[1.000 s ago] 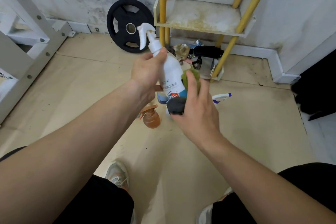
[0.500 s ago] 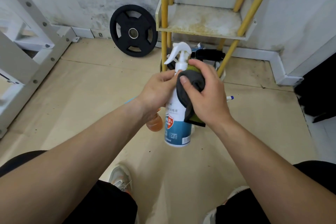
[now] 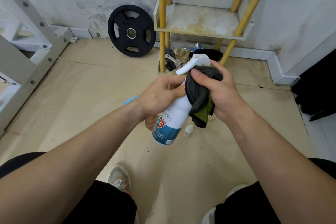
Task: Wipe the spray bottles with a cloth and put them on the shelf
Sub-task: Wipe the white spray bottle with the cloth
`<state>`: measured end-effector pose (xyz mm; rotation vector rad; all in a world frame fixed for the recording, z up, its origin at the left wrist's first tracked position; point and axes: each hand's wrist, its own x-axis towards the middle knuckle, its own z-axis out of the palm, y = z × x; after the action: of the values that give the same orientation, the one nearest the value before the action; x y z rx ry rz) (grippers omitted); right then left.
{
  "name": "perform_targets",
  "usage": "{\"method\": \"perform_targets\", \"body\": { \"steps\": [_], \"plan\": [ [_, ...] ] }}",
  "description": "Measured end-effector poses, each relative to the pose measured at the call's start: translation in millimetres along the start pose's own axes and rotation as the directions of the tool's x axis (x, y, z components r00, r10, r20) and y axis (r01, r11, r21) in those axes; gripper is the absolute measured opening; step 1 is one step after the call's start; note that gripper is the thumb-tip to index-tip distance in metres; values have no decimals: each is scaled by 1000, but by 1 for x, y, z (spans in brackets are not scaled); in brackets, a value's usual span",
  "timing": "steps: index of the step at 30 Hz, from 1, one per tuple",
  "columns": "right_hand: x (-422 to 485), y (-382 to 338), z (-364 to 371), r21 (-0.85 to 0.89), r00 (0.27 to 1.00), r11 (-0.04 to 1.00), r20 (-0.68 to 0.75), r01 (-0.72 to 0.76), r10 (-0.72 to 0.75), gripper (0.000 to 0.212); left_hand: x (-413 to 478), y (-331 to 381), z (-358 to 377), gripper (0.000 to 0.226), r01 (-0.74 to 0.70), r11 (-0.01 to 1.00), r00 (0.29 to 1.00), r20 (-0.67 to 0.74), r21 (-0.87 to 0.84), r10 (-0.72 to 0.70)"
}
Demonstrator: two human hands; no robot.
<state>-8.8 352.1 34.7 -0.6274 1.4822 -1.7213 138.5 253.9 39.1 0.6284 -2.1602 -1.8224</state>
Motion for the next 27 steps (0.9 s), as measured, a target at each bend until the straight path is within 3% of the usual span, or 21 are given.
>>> {"method": "perform_targets", "body": {
  "steps": [2,5,7,10,14,16,18,22,23,25,27],
  "plan": [
    [3,-2,-9,86,996,995,78,-46,39,61,1,3,-6,29,22,999,994,104,-48,-17],
    [6,-5,-20,114,978,989,194,-98,75,92,3,1,-15,43,125,983,967,236,-131,-92],
    [7,-8,-22,69,977,995,203,-78,62,91,3,-1,-16,45,153,969,962,254,-195,-101],
    [4,-4,-9,-59,1000,998,23,4,-3,65,1,-2,-6,22,109,978,989,114,-179,-89],
    [0,9,9,-172,989,985,-138,26,-50,42,3,-14,18,12,75,961,964,-266,265,-2],
    [0,8,9,-132,989,991,-143,5,-25,37,2,-17,27,14,64,937,943,-328,344,56],
    [1,1,5,-56,993,998,-114,15,-21,28,0,-15,31,15,23,971,942,-330,240,59],
    [5,-10,-7,89,998,996,-60,15,-10,25,-2,-8,18,29,71,995,933,-348,-64,-89],
    [6,-11,-12,124,999,992,-40,15,-10,25,-1,-12,10,34,134,989,941,-303,-69,-149],
    [8,-14,-19,221,1000,975,-20,-4,9,19,-1,-23,-4,48,346,933,933,-67,-95,-353],
    [9,-13,-22,329,999,944,-18,-37,46,12,-5,-35,-13,69,533,832,840,218,-156,-497]
  ]
}}
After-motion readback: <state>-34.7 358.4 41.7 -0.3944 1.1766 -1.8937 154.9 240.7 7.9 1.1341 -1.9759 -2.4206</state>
